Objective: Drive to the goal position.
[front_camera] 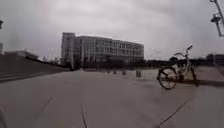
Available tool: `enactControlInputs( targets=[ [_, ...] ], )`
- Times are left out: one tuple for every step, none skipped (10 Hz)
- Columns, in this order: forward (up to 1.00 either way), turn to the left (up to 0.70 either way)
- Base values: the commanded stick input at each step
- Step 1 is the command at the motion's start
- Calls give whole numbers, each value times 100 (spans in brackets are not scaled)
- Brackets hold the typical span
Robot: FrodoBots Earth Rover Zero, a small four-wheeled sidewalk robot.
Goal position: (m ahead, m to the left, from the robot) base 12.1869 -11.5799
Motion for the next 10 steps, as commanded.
enactControlInputs(
  targets=[
    [100,0],
    [100,0],
    [100,0],
    [100,-3],
    [100,-26],
    [100,-31],
    [100,-31],
    [100,-31],
    [100,-31],
    [100,-31]
  ],
)
